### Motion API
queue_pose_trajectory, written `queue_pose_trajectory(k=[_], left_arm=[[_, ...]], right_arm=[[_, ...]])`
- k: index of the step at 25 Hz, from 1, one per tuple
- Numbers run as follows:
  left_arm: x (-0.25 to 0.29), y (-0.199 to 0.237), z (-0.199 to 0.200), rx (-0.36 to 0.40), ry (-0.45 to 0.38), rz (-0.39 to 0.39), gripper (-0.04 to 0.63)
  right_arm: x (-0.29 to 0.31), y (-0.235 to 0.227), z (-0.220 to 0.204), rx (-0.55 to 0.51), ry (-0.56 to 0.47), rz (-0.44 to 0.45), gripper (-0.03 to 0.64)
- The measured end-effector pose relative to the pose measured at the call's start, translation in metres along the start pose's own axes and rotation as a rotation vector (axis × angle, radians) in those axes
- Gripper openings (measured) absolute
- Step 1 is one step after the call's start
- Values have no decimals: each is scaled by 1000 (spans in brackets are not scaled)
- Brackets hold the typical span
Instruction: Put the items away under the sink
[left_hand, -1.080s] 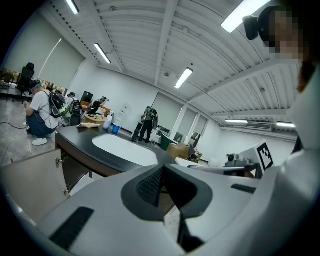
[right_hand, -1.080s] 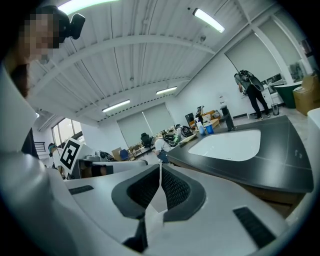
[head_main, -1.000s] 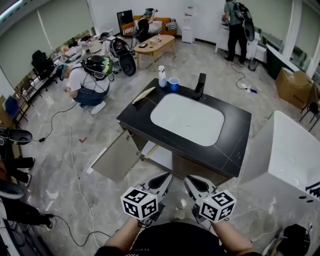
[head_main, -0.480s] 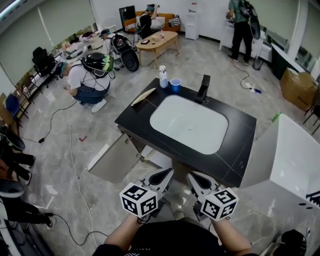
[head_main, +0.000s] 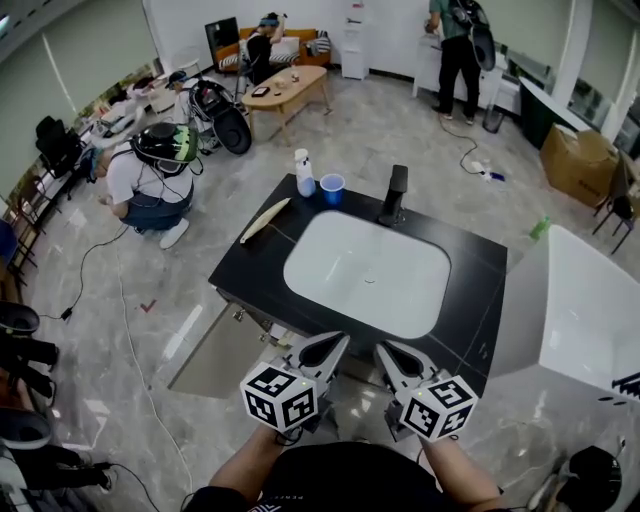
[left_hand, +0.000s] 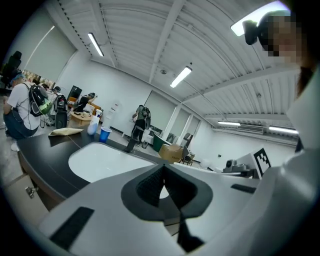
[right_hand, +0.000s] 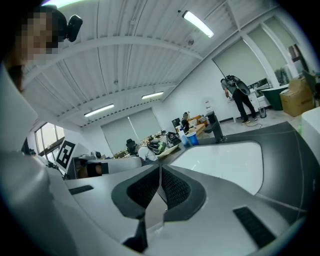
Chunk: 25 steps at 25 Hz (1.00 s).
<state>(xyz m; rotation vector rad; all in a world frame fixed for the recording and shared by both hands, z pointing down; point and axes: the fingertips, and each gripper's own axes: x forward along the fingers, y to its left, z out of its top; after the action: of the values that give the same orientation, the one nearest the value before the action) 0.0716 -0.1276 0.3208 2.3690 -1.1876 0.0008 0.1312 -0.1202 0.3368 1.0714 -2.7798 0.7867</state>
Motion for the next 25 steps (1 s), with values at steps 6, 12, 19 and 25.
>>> queue_pose_trajectory(k=[6, 12, 19, 25], left_arm=[[21, 47, 36, 7, -16, -54, 8], [38, 93, 58, 21, 20, -77, 8], [57, 139, 80, 14, 63, -94, 8], [74, 169, 93, 26, 68, -119, 8]], right_arm=[[56, -4, 23, 5, -13, 2, 38], [108, -10, 43, 7, -16, -40, 38], [154, -21, 61, 19, -13, -105, 38], [185, -34, 72, 19, -24, -158, 38]])
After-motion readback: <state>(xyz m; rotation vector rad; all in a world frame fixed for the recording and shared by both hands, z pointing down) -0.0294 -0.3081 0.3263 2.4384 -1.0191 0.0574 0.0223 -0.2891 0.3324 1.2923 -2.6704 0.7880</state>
